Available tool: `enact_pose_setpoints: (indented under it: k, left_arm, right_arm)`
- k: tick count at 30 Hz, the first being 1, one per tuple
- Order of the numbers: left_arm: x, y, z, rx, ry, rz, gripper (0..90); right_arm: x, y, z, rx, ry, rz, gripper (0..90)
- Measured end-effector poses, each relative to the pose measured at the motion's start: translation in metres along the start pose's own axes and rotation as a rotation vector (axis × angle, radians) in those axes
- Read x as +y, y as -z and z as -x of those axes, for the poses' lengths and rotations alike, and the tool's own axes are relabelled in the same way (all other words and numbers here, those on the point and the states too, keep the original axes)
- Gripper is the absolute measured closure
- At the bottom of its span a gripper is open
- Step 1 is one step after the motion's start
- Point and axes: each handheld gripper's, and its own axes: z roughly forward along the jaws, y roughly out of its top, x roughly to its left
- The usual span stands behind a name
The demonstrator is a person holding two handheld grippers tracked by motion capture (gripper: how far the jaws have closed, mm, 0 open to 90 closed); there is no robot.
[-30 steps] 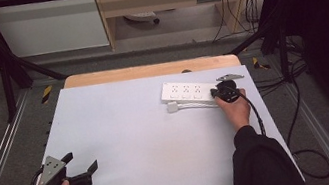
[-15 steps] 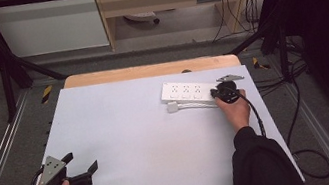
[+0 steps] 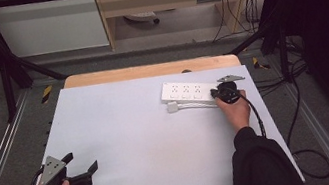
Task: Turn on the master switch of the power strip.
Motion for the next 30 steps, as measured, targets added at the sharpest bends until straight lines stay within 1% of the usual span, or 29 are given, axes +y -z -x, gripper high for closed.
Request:
enact_pose_setpoints:
  k: [7, 8, 16, 21, 23, 26, 30]
  left_arm:
    - [0.0001, 0.0000, -0.0001, 0.002, -0.003, -0.001, 7.5]
    - [0.0000, -0.0001, 0.0002, -0.002, 0.001, 0.000, 7.5]
    - [0.0002, 0.0002, -0.0003, -0.002, 0.002, 0.002, 7.5]
    - [0.0003, 0.0003, -0.0005, -0.001, -0.001, 0.003, 7.5]
    - [0.0003, 0.0004, -0.0006, -0.001, -0.001, 0.004, 7.5]
    - [0.0002, 0.0001, -0.0005, 0.001, 0.003, 0.003, 7.5]
    - [0.0004, 0.0001, -0.0007, 0.000, 0.001, 0.003, 7.5]
  right_arm:
    - [-0.0004, -0.0002, -0.0003, -0.002, -0.003, 0.004, 90.0]
    - [-0.0006, -0.0002, -0.0004, -0.002, -0.002, 0.006, 90.0]
    - [-0.0011, 0.0001, -0.0012, -0.008, 0.008, 0.012, 90.0]
    - [0.0008, 0.0002, -0.0020, -0.014, 0.001, 0.002, 90.0]
    - [0.0008, 0.0002, -0.0020, -0.014, 0.005, 0.003, 90.0]
    - [0.0018, 0.0014, -0.0009, -0.013, -0.005, 0.012, 90.0]
    - [0.0027, 0.0018, -0.0005, -0.017, -0.008, 0.005, 90.0]
